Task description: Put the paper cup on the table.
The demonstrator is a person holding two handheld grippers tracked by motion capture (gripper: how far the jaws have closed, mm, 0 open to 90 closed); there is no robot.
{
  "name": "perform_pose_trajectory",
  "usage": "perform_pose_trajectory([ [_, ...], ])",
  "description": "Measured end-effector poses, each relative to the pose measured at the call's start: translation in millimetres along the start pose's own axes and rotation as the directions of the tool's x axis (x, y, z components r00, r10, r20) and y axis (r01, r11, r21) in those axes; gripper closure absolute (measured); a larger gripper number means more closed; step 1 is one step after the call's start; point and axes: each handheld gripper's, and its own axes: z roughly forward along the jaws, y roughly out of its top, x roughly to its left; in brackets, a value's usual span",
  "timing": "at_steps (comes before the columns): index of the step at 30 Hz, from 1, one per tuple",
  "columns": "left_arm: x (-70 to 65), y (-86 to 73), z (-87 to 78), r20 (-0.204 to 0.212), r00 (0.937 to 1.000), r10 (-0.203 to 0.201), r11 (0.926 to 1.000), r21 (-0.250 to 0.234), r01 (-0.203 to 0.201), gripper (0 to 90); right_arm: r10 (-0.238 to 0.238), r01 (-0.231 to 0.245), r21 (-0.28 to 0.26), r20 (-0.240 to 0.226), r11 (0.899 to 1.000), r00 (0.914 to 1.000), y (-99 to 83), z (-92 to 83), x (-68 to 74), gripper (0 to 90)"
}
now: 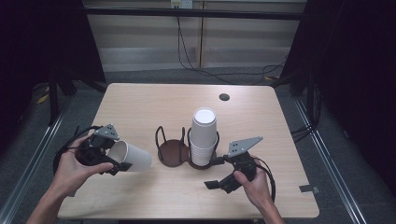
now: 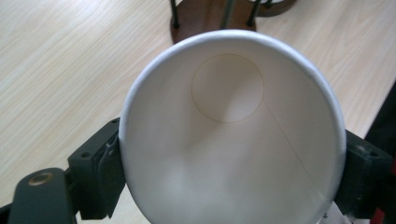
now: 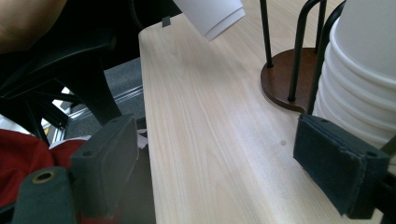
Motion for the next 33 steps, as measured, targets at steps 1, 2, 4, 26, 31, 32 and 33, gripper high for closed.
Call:
perform_pose_trajectory([
  [1, 1.5, 1.0, 0.9, -0.003, 1.0, 0.001, 0.9999, 0.011, -0.001, 14.0, 0.0, 0.0, -0.001, 0.001, 1.0, 1.0, 0.2, -0.2, -0.4, 14.2],
  [2, 2.9, 1.9, 1.6, -0.006, 1.0, 0.003, 0.9998, 0.02, -0.003, 13.9, 0.001, -0.001, -0.003, 0.002, 1.0, 1.0, 0.2, -0.5, -0.6, 14.2],
  [4, 6.9, 3.3, 2.5, -0.015, 0.9999, 0.0, 0.9997, 0.026, 0.001, 13.9, 0.0, 0.0, -0.005, 0.005, 1.0, 1.0, 0.0, -1.1, -0.9, 14.2],
  [26, 41.3, 42.8, 23.0, -0.093, 0.9954, -0.022, 0.9767, 0.211, 0.041, 14.0, 0.003, -0.003, -0.004, 0.016, 1.0, 0.9999, -0.7, -2.7, -0.3, 14.2],
  [31, 48.2, 48.1, 26.1, -0.102, 0.9945, -0.024, 0.9668, 0.251, 0.049, 14.0, 0.009, -0.01, 0.006, 0.029, 1.0, 0.9995, -1.3, -2.6, -1.1, 14.2],
  [32, 49.6, 49.2, 27.3, -0.106, 0.9941, -0.022, 0.965, 0.258, 0.049, 14.0, 0.011, -0.011, 0.008, 0.032, 1.0, 0.9994, -1.4, -2.2, -1.1, 14.2],
  [33, 49.8, 50.4, 28.8, -0.115, 0.9931, -0.024, 0.9618, 0.268, 0.054, 13.9, 0.008, -0.009, 0.012, 0.033, 1.0, 0.9994, -1.4, -1.9, -1.2, 14.2],
])
